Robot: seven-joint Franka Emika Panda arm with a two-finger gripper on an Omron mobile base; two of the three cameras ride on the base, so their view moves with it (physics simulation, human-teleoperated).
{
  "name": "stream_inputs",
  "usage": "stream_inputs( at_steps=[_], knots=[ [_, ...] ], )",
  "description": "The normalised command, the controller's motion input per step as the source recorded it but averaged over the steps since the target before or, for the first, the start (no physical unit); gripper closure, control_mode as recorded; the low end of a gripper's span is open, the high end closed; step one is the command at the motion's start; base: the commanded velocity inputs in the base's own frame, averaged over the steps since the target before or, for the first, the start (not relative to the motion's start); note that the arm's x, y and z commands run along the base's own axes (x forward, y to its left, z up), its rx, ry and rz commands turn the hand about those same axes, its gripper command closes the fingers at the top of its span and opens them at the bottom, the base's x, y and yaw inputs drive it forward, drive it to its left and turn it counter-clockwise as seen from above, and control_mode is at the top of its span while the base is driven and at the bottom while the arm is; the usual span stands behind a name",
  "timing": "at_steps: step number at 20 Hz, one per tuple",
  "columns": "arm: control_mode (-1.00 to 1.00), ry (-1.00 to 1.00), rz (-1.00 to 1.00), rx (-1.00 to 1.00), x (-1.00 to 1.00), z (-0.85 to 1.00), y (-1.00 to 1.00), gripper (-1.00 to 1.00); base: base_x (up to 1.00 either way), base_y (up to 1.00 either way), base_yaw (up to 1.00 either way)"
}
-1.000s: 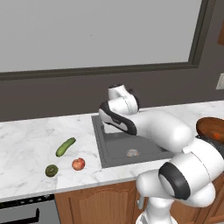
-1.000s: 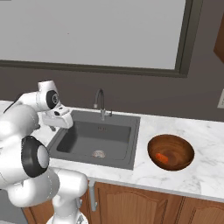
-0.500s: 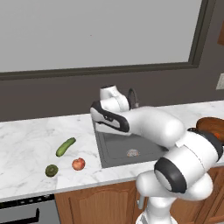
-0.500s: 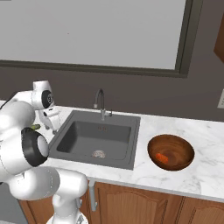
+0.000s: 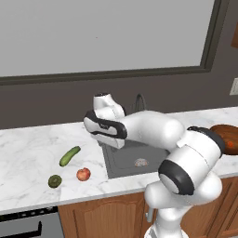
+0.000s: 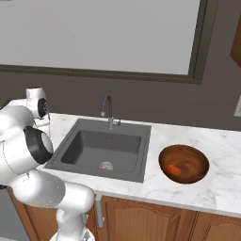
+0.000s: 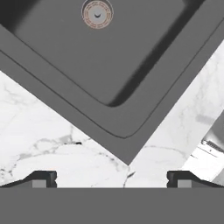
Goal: There is a mixed pile of frozen fruits and vegetables on the counter. Locate all the frozen vegetables and place the items in a bowl on the counter. Take all the frozen fruits and defrost them in a running sink.
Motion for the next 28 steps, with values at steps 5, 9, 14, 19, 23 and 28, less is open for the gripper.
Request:
stream_inputs(
  at_steps=[5, 9, 14, 19, 23, 28],
  knots=[
    [-1.0, 0.0, -0.01, 0.0, 0.34, -0.08, 0.54, -1.0, 0.0, 0.0, 0.0],
    [-1.0, 0.14, 0.03, -0.01, 0.28, 0.0, 0.43, -1.0, 0.0, 0.0, 0.0],
    [-1.0, 0.15, 0.03, -0.02, 0.36, 0.0, 0.46, -1.0, 0.0, 0.0, 0.0],
    [-1.0, 0.04, 0.01, 0.0, 0.27, -0.03, 0.49, -1.0, 0.0, 0.0, 0.0],
    [-1.0, 0.0, 0.01, 0.0, -0.01, -0.09, 0.29, -1.0, 0.0, 0.0, 0.0],
    [-1.0, 0.0, 0.0, 0.01, 0.01, -0.27, 0.15, -1.0, 0.0, 0.0, 0.0]
  ],
)
